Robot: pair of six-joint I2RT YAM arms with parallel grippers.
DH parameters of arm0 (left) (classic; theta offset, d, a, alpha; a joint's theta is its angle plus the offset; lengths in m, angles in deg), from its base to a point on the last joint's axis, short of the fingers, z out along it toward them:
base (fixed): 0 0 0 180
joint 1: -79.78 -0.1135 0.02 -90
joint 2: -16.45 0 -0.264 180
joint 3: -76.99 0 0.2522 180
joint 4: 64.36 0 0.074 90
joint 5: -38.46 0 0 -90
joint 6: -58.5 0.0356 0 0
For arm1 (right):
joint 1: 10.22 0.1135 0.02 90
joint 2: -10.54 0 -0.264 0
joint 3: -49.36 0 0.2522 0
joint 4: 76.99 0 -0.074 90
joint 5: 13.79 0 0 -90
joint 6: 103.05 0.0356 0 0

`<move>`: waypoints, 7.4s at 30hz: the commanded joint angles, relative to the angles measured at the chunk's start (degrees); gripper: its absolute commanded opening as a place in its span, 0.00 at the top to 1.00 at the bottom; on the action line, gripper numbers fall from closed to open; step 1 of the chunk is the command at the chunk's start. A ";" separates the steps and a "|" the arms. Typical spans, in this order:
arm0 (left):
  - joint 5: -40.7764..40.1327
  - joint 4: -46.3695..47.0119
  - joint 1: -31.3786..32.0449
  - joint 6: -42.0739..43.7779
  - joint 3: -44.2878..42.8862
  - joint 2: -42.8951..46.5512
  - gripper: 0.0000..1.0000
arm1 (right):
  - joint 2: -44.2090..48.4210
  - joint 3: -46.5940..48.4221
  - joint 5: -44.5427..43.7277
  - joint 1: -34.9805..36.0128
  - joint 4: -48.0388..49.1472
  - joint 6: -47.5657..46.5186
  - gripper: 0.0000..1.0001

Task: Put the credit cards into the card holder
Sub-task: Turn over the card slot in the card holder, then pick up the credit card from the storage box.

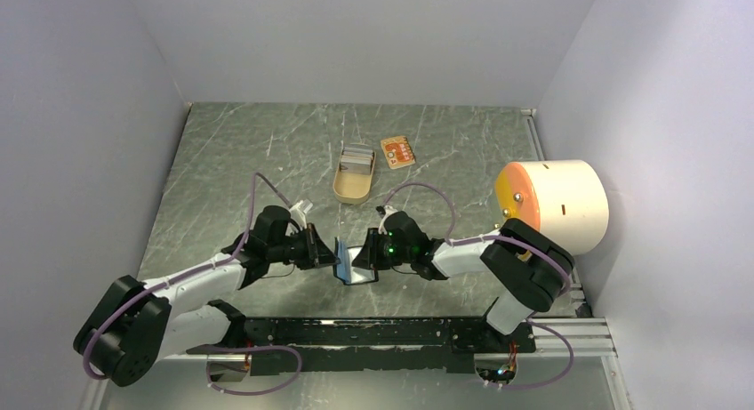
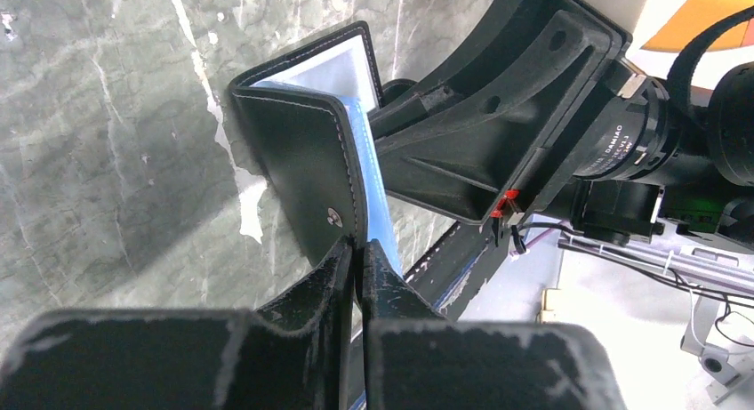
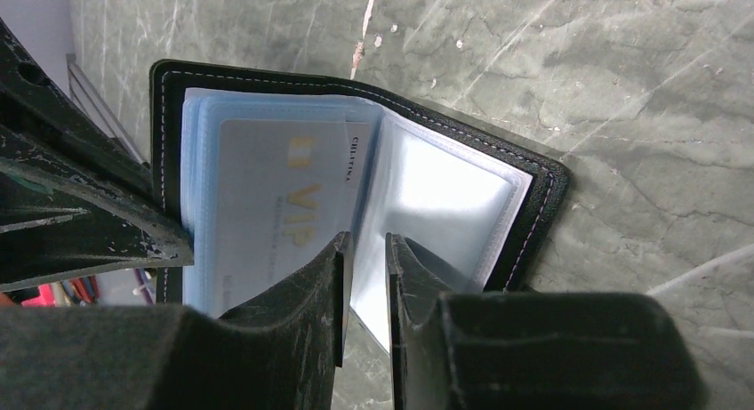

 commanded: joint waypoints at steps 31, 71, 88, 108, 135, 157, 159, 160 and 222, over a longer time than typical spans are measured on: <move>-1.55 -0.59 0.83 1.27 -2.85 -4.04 0.66 | -1.41 1.14 -1.52 1.74 -1.75 -0.86 0.75; -15.69 -17.38 11.09 2.03 -15.79 -11.55 0.85 | 14.94 6.36 -9.04 2.38 -17.23 -2.52 0.28; -17.23 -19.84 12.69 1.89 -17.65 -12.72 0.91 | 8.21 8.42 -10.49 3.76 -17.58 -3.32 0.33; -16.73 -18.19 12.70 1.54 -16.14 -13.74 0.91 | 6.49 7.95 -14.62 3.75 -21.82 -5.77 0.36; -14.16 -13.16 12.58 -1.07 -13.19 -12.08 0.87 | 4.51 14.12 -16.70 5.70 -27.31 -12.06 0.39; -3.55 -1.48 2.33 -4.99 -0.88 2.75 0.54 | 1.55 -2.75 8.88 2.33 15.30 -0.32 0.57; -3.17 -0.86 2.21 -4.99 -0.77 2.41 0.53 | 0.88 -2.88 10.39 2.26 17.59 0.50 0.56; -2.92 -0.77 2.16 -4.93 -0.83 2.03 0.53 | 0.68 -3.01 11.15 2.21 18.83 0.95 0.53; -3.58 -6.87 1.68 3.32 -5.18 -4.59 0.89 | -17.48 48.91 -19.02 -12.00 -21.54 -72.91 0.31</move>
